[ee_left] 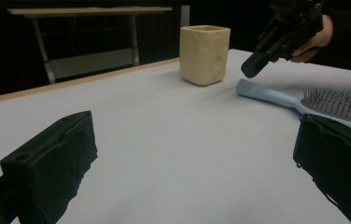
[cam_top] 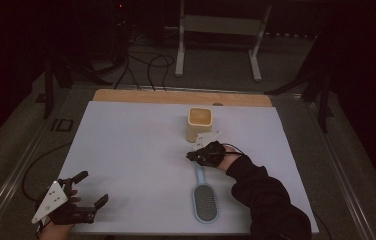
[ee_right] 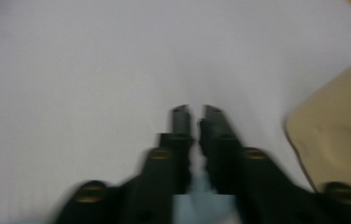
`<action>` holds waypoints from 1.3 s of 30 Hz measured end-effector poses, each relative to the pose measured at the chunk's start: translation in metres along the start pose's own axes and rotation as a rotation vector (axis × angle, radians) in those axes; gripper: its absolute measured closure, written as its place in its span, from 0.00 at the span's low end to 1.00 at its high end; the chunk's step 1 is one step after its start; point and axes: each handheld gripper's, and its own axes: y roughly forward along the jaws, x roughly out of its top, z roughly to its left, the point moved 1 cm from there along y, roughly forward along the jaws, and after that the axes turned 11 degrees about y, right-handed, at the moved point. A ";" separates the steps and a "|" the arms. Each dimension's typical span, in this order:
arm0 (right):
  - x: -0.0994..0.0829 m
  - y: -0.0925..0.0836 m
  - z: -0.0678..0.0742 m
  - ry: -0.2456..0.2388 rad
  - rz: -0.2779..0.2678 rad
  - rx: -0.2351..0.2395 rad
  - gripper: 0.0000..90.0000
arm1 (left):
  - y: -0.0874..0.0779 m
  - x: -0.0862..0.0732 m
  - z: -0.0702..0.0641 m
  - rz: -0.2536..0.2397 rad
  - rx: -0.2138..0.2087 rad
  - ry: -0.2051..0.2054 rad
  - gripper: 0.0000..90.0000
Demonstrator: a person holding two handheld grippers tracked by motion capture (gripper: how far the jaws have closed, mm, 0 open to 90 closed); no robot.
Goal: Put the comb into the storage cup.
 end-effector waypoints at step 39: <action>-0.060 -0.028 -0.030 0.092 0.170 -0.071 1.00 | 0.000 0.000 -0.001 -0.002 -0.005 0.003 0.00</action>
